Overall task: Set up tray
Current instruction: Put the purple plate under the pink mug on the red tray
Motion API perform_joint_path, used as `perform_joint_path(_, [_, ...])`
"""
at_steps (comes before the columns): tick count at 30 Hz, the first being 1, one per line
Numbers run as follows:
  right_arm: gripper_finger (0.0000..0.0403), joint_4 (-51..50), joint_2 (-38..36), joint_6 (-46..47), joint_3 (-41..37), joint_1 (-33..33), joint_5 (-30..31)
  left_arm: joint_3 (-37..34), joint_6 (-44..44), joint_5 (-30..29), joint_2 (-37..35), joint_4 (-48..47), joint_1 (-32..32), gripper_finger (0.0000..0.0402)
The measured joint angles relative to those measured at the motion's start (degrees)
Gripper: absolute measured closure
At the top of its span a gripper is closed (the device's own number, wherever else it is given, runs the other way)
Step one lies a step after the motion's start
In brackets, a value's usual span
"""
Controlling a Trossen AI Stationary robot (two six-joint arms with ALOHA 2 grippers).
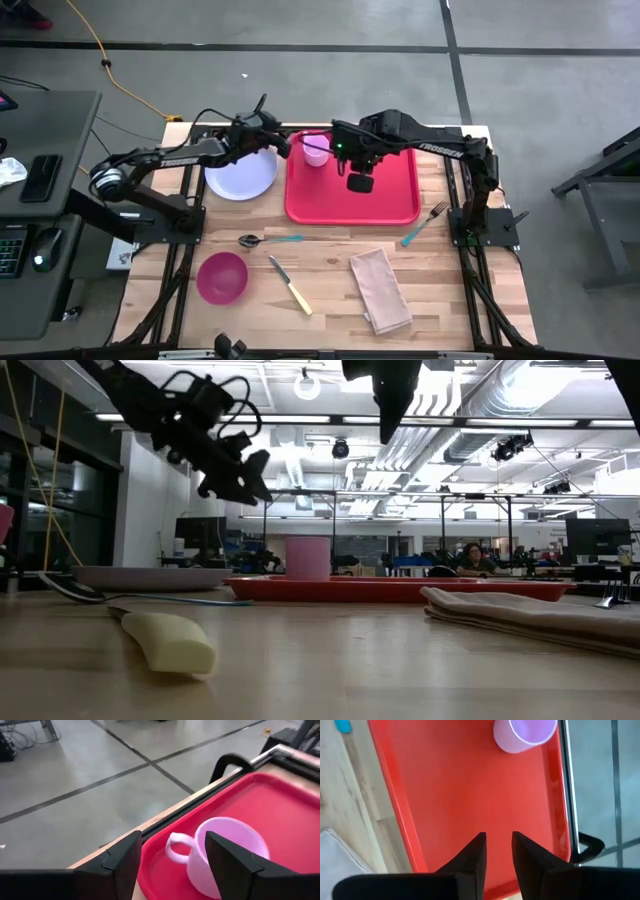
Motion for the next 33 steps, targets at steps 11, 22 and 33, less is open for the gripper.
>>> perform_joint_path(11, [0.0332, -2.25, 0.02, 0.42, -0.02, -1.46, 0.07, 0.0, -0.74, 3.86, -10.8, -14.05, 0.0, 0.0153])
perform_joint_path(22, [0.0331, -2.37, 0.02, -0.15, -0.02, -1.48, 0.84, 0.0, -2.66, 11.07, -22.23, -31.4, -0.02, 0.0153])
perform_joint_path(33, [0.0332, -2.3, 0.02, -2.15, -0.02, -1.95, 0.74, 0.0, -6.87, 11.1, -30.91, -48.13, -0.02, 0.0153])
